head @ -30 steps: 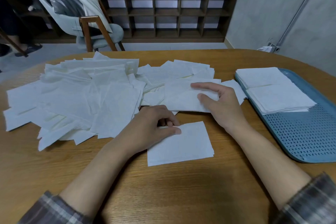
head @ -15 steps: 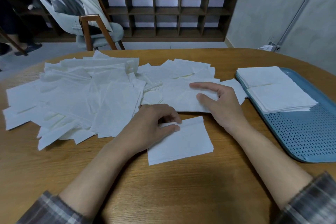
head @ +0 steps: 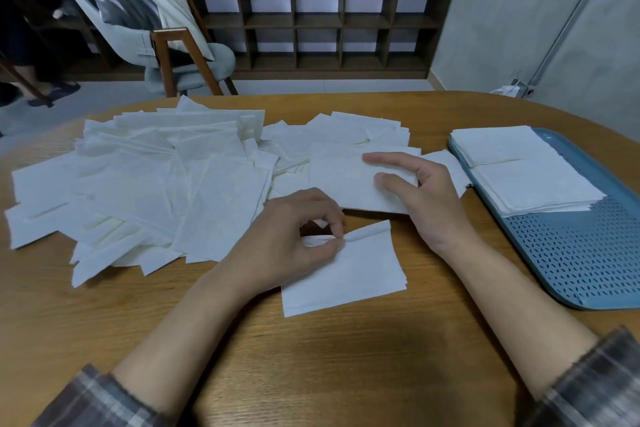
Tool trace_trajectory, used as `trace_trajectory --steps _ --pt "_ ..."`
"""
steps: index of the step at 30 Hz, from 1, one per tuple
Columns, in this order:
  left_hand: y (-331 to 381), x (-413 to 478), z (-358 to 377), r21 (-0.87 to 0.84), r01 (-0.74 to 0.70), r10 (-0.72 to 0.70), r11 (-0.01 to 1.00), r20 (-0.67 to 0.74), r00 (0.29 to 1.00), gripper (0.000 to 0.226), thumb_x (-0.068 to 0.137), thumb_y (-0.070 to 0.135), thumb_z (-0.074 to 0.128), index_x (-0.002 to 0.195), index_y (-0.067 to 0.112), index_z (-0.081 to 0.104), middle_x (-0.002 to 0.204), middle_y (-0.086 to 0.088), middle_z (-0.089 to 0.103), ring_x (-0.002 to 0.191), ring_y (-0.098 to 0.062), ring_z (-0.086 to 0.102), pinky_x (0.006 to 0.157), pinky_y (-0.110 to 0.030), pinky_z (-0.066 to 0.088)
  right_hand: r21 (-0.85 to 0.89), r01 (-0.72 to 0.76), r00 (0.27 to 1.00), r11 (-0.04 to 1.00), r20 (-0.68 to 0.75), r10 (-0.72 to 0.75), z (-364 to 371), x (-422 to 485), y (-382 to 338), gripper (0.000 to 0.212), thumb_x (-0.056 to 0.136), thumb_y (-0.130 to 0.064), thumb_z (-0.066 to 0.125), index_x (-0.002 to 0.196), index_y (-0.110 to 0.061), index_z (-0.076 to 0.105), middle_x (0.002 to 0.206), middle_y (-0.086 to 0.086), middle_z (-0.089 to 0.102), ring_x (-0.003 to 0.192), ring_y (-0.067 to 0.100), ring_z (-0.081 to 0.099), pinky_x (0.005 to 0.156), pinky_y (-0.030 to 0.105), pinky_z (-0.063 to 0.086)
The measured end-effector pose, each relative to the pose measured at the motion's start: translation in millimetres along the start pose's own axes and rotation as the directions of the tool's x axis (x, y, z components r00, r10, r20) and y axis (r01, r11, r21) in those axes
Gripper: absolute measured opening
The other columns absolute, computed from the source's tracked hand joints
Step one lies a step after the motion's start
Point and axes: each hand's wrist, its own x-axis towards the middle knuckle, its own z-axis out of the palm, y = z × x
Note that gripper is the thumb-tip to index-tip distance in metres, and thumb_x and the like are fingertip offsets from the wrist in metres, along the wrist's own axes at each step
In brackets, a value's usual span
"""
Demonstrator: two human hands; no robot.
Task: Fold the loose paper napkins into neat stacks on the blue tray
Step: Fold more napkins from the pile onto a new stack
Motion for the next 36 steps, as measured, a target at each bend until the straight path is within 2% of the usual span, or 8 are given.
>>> trace_trajectory --steps 6,10,14,19,23,29,34,36 --pt "5 4 -8 -0.319 0.128 -0.166 0.939 -0.093 0.982 0.012 0.087 0.012 0.086 0.085 0.019 0.076 0.088 0.002 0.076 0.089 -0.016 0.073 0.083 -0.026 0.056 0.177 -0.035 0.996 0.984 0.084 0.02 0 -1 -5 0.022 0.102 -0.026 0.062 0.113 -0.02 0.081 0.125 -0.008 0.076 0.129 0.007 0.062 0.115 0.035 0.041" --pt "3 7 -9 -0.47 0.124 -0.254 0.874 -0.224 0.941 0.016 0.081 0.01 0.09 0.09 0.013 0.077 0.083 -0.004 0.077 0.078 -0.015 0.072 0.078 -0.023 0.057 0.085 -0.03 0.979 0.996 0.203 0.012 6 -7 -9 0.021 0.101 -0.031 0.068 0.11 -0.017 0.081 0.119 -0.01 0.078 0.12 0.002 0.066 0.099 0.017 0.045" --pt "0 7 -11 -0.393 0.141 -0.26 0.909 -0.267 0.928 0.01 0.085 0.014 0.088 0.088 0.019 0.08 0.091 0.006 0.078 0.092 -0.012 0.073 0.086 -0.027 0.055 0.072 -0.034 0.992 0.997 0.123 0.025 10 -7 -6 0.012 0.098 -0.017 0.073 0.105 -0.015 0.082 0.108 -0.011 0.079 0.107 0.001 0.07 0.084 0.011 0.048" --pt "-1 8 -12 -0.395 0.227 -0.342 0.89 -0.25 0.906 0.011 0.092 0.017 0.081 0.093 0.027 0.085 0.099 0.012 0.08 0.087 -0.037 0.068 0.074 -0.043 0.057 0.099 -0.068 0.997 0.993 0.046 0.064 5 -3 -3 0.017 0.095 -0.019 0.078 0.11 -0.026 0.078 0.118 -0.014 0.075 0.118 0.009 0.068 0.103 0.04 0.053" --pt "1 7 -12 -0.443 0.2 -0.342 0.874 -0.268 0.9 0.015 0.095 0.014 0.077 0.096 0.026 0.086 0.094 0.01 0.081 0.088 -0.008 0.072 0.072 -0.023 0.056 0.135 -0.107 0.982 0.985 0.172 0.083 10 -6 -5 0.051 0.088 -0.026 0.085 0.133 -0.039 0.065 0.136 -0.007 0.067 0.13 0.021 0.062 0.114 0.056 0.047" --pt "0 7 -11 -0.442 0.201 -0.343 0.874 -0.269 0.9 0.013 0.096 0.015 0.077 0.099 0.024 0.085 0.093 0.011 0.081 0.086 -0.003 0.072 0.069 -0.015 0.051 0.084 -0.068 0.975 0.994 0.218 0.048 14 -10 -9 0.07 0.093 -0.018 0.08 0.148 -0.048 0.048 0.149 -0.018 0.052 0.139 0.006 0.05 0.115 0.038 0.046" --pt "1 8 -10 -0.435 0.202 -0.336 0.878 -0.258 0.906 0.012 0.095 0.015 0.077 0.099 0.023 0.085 0.092 0.011 0.081 0.076 0.0 0.07 0.063 -0.012 0.048 -0.038 -0.008 0.978 0.999 0.206 0.016 13 -10 -11 0.066 0.096 -0.018 0.077 0.146 -0.049 0.047 0.146 -0.033 0.048 0.14 -0.006 0.042 0.116 0.026 0.038" --pt "0 8 -10 -0.427 0.204 -0.333 0.881 -0.255 0.908 0.012 0.095 0.016 0.078 0.099 0.025 0.085 0.093 0.012 0.081 0.079 -0.004 0.071 0.064 -0.014 0.05 -0.046 0.003 0.98 0.999 0.198 0.006 13 -9 -10 0.062 0.097 -0.015 0.075 0.143 -0.047 0.051 0.144 -0.032 0.051 0.14 -0.002 0.045 0.116 0.029 0.04"
